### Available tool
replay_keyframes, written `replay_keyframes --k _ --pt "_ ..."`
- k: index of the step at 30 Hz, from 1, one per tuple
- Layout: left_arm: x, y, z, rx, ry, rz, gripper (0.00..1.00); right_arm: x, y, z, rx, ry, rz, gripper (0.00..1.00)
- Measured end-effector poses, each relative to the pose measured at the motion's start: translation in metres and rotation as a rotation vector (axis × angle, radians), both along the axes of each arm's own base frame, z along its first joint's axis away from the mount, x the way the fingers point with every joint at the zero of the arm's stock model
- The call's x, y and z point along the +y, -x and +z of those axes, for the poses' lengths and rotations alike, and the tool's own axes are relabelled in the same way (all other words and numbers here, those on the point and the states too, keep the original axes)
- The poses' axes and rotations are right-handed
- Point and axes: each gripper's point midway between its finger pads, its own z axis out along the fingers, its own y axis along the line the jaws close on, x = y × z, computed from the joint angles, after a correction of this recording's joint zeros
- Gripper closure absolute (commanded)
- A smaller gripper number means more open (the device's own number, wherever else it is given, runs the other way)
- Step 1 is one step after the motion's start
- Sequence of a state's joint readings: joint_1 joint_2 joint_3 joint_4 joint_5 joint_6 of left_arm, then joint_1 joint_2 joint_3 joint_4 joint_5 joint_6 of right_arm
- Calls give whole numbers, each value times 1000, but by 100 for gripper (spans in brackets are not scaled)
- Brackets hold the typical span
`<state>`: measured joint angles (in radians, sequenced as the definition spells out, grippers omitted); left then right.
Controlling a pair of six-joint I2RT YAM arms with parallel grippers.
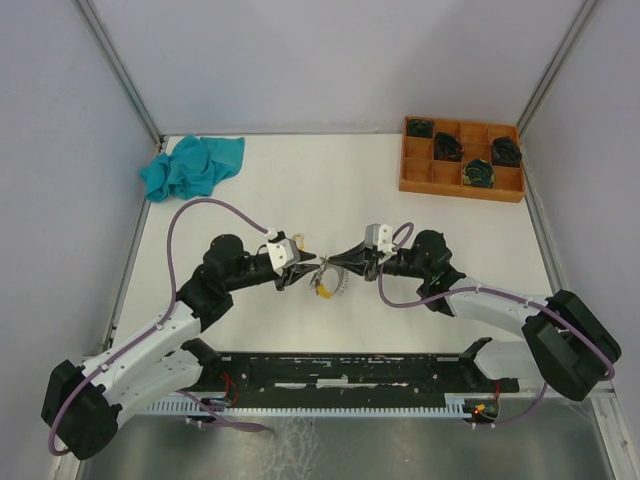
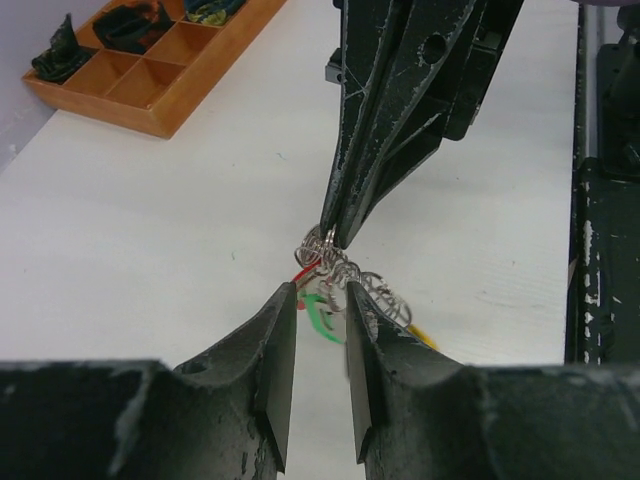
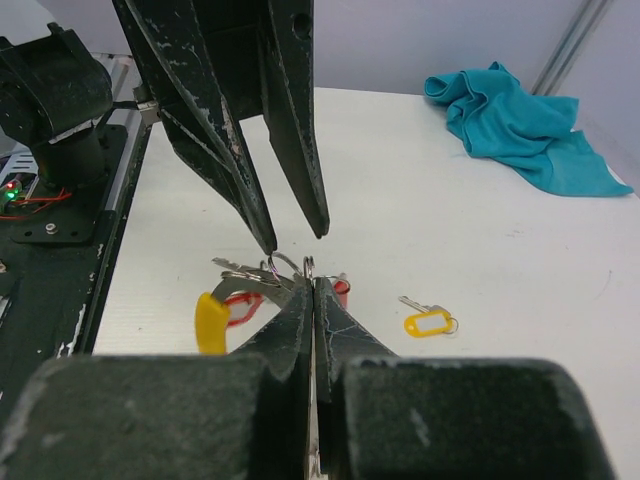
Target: Put the keys on the keyring
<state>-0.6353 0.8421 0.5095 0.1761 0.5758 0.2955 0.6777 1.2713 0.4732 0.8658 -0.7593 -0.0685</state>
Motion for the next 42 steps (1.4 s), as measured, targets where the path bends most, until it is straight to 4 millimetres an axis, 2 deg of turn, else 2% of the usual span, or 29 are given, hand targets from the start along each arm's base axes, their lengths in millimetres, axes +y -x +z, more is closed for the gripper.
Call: replay_keyframes --k 8,22,27,42 --pt "-9 4 -12 54 -7 -57 69 0 1 0 1 1 7 99" --pt "-7 -1 -1 52 37 -35 70 0 4 -1 4 4 28 99" --pt "-7 -3 2 68 55 -24 74 1 7 -3 8 7 45 99" --pt "-11 0 -5 129 59 -63 76 1 11 -4 16 9 68 99"
